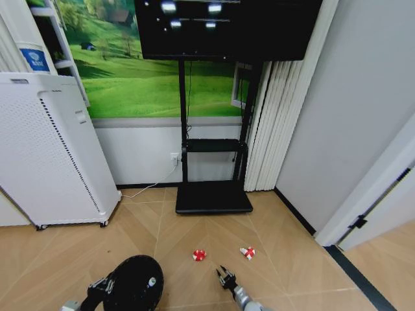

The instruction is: Pick up the trash bin and place the garbage on the floor into it.

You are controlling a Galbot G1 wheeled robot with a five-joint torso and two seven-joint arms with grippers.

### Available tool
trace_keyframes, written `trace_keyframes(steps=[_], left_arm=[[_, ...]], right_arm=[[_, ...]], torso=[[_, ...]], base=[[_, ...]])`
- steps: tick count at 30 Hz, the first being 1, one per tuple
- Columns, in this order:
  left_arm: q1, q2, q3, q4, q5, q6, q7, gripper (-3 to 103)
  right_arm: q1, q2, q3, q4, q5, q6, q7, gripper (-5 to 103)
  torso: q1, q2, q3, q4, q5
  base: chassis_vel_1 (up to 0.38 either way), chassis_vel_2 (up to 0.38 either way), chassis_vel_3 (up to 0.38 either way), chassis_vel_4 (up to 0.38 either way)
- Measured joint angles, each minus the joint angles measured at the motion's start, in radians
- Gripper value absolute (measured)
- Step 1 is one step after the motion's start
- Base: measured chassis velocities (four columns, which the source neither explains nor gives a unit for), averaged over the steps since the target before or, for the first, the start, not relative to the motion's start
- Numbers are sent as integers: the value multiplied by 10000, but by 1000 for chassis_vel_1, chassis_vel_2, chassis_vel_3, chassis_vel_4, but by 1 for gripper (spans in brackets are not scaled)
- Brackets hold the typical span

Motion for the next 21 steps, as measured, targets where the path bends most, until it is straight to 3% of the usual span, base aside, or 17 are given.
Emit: trace_keyframes(steps=[1,2,5,8,10,13,14,21], left_arm=[[15,0,-27,0,-1,-6,0,6],[47,-10,-62,-16,0,-12,-1,6],[78,-32,-86,-30,9,-15,-1,6],[81,-61,-87,-34,21,-18,-5,6],[79,-62,-89,-42,23,-18,-7,6],[122,-42,-197,-93,6,-18,-14,6],[122,-42,-197,-93,6,-18,-14,6],[423,36,-793,-186,-195,-34,11,6]], right_arm=[[-17,-14,45,31,-68,17,68,17],[-43,-40,132,122,-202,72,209,6],[-76,-86,216,280,-343,165,392,2],[-78,-101,425,341,-874,361,659,18],[-77,-111,463,364,-967,405,697,18],[-83,-161,664,498,-1342,603,868,33],[-83,-161,664,498,-1342,603,868,33],[-39,-233,859,678,-1585,881,1006,61]], torso=[[0,0,0,0,0],[0,0,0,-1,-1],[0,0,0,0,1],[0,0,0,0,0],[0,0,0,1,0],[0,0,0,0,-1],[0,0,0,0,-1],[0,0,0,-1,0]], base=[[0,0,0,0],[0,0,0,0],[0,0,0,0],[0,0,0,0],[0,0,0,0],[0,0,0,0],[0,0,0,0],[0,0,0,0]])
